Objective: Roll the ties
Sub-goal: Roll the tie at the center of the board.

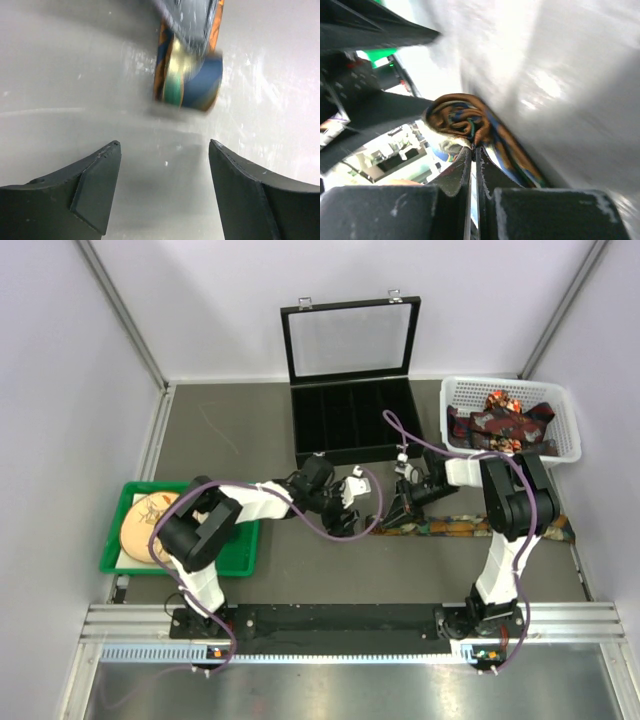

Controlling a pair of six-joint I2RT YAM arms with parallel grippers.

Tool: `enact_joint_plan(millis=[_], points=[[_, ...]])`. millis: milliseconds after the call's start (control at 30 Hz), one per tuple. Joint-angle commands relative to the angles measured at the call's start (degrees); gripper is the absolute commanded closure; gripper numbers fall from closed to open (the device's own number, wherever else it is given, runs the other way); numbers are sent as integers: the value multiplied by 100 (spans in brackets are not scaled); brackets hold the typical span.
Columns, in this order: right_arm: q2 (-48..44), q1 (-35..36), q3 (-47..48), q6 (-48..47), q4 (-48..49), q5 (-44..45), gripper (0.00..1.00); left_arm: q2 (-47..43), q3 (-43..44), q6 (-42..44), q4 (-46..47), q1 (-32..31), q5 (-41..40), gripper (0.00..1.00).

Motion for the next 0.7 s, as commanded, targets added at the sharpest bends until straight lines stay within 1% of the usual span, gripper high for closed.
enact_joint_plan(millis=[0,67,100,233,433,533,633,667], points=[[4,-72,52,-499,-341,971,100,-140,-468,-198,1184,124,936,24],[-14,-72,69,-534,-376,1102,100,18,-556,-469,1616,115,1183,24],[-23,-80,78,-525,-377,1138,100,79,-565,-558,1993,115,1227,24],[-5,-72,87,-525,-350,1217,100,483,-461,-857,2785,-42,1201,23],[48,-72,87,-508,-315,1217,100,931,-170,-1217,3445,-289,1060,23],[83,-72,96,-517,-289,1191,100,1143,-47,-1323,3543,-351,1017,26],[127,-72,87,-490,-236,1165,100,1310,32,-1464,3692,-395,964,32],[144,-72,87,-464,-210,1139,100,1345,58,-1481,3675,-421,955,37]])
